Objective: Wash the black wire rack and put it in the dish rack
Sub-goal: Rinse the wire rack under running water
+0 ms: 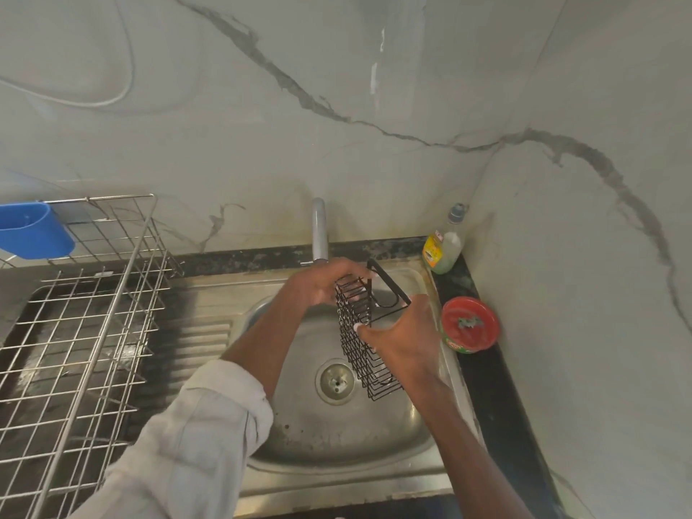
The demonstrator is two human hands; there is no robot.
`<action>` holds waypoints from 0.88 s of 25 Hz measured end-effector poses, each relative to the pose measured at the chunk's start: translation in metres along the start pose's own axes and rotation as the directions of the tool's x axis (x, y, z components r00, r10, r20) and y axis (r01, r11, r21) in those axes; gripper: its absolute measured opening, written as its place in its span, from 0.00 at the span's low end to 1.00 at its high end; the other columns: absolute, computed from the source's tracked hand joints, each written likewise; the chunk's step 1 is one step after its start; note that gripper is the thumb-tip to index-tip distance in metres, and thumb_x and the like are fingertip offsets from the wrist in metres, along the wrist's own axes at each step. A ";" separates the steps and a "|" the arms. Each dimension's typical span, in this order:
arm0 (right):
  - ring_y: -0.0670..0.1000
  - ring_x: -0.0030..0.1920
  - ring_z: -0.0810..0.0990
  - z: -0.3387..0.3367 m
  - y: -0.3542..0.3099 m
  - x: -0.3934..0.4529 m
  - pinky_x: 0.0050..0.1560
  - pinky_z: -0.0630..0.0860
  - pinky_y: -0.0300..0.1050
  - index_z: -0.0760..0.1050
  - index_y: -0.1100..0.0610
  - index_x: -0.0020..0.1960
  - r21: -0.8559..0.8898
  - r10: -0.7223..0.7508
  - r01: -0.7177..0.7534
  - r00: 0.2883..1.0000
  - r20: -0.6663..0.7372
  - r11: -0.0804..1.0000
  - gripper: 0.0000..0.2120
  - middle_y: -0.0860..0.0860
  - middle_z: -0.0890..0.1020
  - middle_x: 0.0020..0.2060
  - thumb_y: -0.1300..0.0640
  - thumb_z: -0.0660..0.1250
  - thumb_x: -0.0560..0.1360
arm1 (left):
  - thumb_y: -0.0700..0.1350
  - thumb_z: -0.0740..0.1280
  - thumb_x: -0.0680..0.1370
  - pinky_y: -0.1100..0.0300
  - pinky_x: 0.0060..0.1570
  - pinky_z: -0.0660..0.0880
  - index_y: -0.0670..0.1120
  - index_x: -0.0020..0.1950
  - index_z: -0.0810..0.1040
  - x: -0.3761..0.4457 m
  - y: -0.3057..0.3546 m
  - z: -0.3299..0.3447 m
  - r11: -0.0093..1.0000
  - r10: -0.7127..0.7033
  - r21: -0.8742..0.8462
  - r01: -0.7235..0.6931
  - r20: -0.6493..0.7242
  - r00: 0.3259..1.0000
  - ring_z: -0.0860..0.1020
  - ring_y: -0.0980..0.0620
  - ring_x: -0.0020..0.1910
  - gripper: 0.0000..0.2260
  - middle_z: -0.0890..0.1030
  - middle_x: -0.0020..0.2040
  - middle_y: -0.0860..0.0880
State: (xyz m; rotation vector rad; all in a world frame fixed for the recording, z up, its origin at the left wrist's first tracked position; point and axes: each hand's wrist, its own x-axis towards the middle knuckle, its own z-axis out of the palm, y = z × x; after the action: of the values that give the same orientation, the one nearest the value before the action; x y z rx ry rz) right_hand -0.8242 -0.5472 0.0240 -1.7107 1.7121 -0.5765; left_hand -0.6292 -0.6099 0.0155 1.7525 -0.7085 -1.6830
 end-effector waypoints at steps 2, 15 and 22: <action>0.52 0.50 0.78 0.004 -0.001 -0.002 0.50 0.78 0.48 0.68 0.56 0.62 -0.034 -0.017 0.017 1.000 -0.005 0.999 0.43 0.49 0.75 0.52 0.39 0.83 0.57 | 0.38 0.73 0.79 0.53 0.39 0.84 0.42 0.53 0.81 -0.002 -0.005 -0.002 0.938 -0.043 -0.346 0.024 -0.048 0.998 0.82 0.46 0.41 0.04 0.83 0.45 0.43; 0.51 0.49 0.77 0.035 -0.027 -0.027 0.49 0.79 0.51 0.64 0.53 0.59 0.029 -0.110 0.107 0.989 0.100 0.994 0.40 0.49 0.75 0.52 0.40 0.80 0.58 | 0.52 0.74 0.79 0.53 0.52 0.78 0.45 0.60 0.82 -0.048 -0.073 -0.009 0.883 0.166 -0.316 -0.346 -0.478 0.863 0.84 0.49 0.51 0.14 0.87 0.53 0.46; 0.51 0.52 0.78 0.028 -0.027 -0.032 0.50 0.80 0.50 0.65 0.52 0.61 0.082 -0.113 0.103 0.986 0.119 0.991 0.40 0.48 0.75 0.54 0.37 0.80 0.58 | 0.56 0.80 0.74 0.53 0.64 0.76 0.54 0.69 0.76 -0.063 -0.091 -0.017 0.911 0.336 -0.115 -0.396 -0.353 0.873 0.85 0.54 0.58 0.26 0.86 0.59 0.51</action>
State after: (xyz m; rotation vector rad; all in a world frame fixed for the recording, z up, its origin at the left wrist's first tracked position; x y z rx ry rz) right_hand -0.7873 -0.5137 0.0280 -1.7561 1.5007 -0.5640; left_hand -0.6178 -0.5011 -0.0081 1.5917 -0.6604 -1.1285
